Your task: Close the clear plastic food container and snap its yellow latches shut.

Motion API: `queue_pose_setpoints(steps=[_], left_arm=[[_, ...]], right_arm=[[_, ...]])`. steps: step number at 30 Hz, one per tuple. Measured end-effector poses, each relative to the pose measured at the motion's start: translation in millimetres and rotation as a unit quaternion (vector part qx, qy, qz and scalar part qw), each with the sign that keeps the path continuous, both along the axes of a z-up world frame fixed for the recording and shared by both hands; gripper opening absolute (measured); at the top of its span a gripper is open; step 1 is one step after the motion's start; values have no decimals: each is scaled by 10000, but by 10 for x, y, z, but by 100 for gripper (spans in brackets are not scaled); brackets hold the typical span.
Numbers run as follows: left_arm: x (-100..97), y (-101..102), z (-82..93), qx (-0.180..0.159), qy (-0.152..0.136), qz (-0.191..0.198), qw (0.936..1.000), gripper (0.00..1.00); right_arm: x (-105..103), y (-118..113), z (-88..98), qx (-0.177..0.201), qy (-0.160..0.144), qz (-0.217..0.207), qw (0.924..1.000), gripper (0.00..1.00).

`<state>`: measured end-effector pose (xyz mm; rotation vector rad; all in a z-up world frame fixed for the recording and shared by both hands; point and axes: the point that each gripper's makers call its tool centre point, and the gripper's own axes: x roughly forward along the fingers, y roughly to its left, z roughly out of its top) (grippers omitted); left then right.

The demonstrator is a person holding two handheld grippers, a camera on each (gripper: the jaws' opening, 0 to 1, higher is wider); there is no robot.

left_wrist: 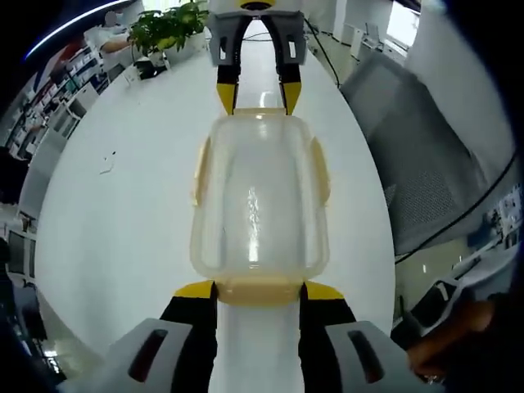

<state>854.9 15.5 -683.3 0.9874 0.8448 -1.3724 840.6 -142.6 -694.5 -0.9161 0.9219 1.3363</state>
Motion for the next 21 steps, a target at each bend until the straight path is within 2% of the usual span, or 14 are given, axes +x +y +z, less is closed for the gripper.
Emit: queue_pose_setpoints(steps=[7,21], left_arm=[[13,-110,116,-32,-69,39,10000,33],[12,-288,178,52,-51,-21,10000,33]], right_arm=[[16,-115,87,-13,-65,41,10000,36],[-6,-307,154,58,-39,1,10000,36]])
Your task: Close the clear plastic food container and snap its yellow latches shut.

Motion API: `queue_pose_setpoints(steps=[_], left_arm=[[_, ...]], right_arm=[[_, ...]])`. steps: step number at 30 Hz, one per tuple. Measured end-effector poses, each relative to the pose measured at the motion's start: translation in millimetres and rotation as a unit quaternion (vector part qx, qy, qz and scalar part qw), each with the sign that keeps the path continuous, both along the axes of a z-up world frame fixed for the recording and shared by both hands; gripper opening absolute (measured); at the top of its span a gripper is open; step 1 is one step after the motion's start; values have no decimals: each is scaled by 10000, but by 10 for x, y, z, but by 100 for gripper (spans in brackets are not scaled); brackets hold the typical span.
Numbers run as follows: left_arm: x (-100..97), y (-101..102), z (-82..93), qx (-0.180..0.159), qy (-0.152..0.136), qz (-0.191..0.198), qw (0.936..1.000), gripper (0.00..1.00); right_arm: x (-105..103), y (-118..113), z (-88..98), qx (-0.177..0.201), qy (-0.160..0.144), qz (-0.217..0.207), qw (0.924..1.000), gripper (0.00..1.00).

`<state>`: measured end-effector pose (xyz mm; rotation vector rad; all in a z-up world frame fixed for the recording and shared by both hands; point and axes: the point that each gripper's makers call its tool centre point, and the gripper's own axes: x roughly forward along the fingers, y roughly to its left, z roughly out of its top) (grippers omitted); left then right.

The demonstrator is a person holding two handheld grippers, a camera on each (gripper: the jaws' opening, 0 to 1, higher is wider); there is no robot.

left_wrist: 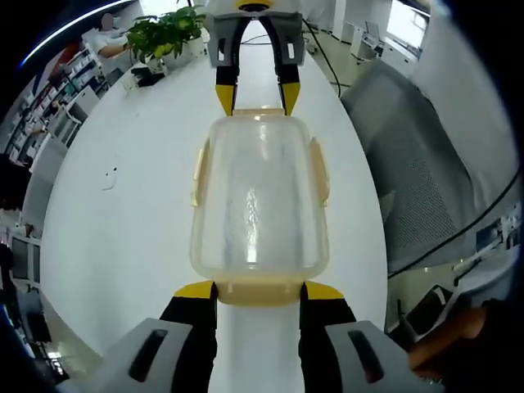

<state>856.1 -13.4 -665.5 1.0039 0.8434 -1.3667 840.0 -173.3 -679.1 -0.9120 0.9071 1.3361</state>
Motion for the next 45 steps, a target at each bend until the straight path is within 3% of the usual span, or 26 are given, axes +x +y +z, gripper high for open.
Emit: queue_pose_setpoints(steps=[27,45], left_arm=[[-66,-767,68,-36,-131,-223,9997,33],[-87,-1249,-5,-185,-171,-214,9995,33]], right_arm=[[-104,-744,68,-77,-92,-224,9997,36],[-130,-1235,-5,-175,-118,-223,9995,36]])
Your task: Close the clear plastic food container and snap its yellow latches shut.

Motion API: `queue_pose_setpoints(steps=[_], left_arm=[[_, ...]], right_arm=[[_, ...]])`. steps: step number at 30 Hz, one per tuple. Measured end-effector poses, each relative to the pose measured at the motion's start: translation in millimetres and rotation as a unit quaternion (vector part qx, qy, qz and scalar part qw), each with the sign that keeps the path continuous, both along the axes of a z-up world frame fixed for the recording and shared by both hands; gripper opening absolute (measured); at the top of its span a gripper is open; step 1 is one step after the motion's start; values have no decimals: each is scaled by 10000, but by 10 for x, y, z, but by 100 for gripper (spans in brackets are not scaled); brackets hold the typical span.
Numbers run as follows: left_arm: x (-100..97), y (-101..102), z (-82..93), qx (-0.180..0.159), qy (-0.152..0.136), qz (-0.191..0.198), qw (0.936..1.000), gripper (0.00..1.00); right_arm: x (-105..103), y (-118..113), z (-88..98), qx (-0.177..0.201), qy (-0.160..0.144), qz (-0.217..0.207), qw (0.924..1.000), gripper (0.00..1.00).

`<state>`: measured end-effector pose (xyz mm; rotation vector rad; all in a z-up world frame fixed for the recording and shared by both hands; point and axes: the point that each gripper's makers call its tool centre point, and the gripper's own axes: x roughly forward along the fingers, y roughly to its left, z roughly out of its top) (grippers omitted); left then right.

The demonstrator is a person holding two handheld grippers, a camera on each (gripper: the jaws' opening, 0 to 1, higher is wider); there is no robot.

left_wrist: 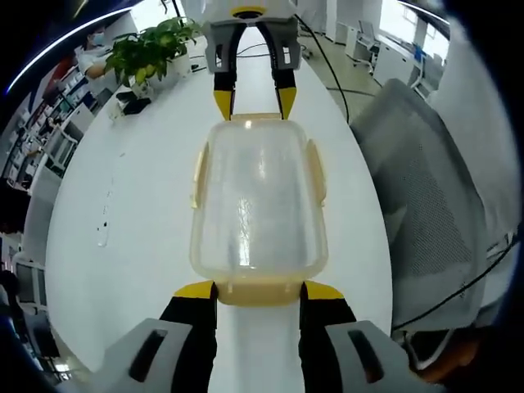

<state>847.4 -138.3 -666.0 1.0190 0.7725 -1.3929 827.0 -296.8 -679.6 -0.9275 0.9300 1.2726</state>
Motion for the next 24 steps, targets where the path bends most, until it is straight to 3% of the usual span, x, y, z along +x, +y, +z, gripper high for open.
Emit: queue_pose_setpoints(steps=[24], left_arm=[[64,-326,-173,-67,53,-94,9999,33]], right_arm=[[23,-320,-136,-68,109,-61,9999,36]])
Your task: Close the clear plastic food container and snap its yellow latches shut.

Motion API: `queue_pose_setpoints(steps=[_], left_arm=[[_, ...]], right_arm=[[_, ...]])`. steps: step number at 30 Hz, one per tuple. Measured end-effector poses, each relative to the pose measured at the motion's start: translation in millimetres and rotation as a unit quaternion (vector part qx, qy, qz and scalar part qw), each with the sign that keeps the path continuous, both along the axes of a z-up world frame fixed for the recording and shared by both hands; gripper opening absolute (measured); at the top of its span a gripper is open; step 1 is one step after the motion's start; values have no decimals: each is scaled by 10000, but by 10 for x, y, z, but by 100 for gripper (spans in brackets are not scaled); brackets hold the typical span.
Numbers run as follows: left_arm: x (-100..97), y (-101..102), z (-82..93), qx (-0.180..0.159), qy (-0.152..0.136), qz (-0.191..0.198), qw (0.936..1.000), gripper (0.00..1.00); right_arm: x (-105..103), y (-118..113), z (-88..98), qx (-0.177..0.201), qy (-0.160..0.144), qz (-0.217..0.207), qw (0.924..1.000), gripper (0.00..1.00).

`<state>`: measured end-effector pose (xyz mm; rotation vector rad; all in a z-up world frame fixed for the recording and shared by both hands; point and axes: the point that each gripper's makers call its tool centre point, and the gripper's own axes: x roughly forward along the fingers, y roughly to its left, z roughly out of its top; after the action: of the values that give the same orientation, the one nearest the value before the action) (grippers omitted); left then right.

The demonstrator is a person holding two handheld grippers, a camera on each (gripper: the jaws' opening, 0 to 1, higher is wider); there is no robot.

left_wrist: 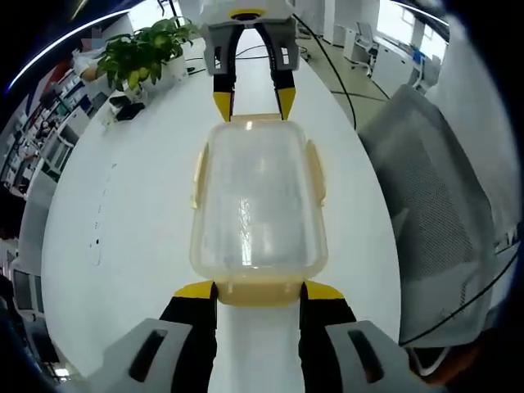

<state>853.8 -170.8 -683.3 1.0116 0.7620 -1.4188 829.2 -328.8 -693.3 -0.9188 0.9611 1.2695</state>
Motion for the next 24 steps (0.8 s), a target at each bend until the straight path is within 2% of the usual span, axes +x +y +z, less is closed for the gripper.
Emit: queue_pose_setpoints(steps=[24], left_arm=[[68,-198,-231,-59,5,-100,9999,33]], right_arm=[[78,-198,-222,-190,49,-52,9998,36]])
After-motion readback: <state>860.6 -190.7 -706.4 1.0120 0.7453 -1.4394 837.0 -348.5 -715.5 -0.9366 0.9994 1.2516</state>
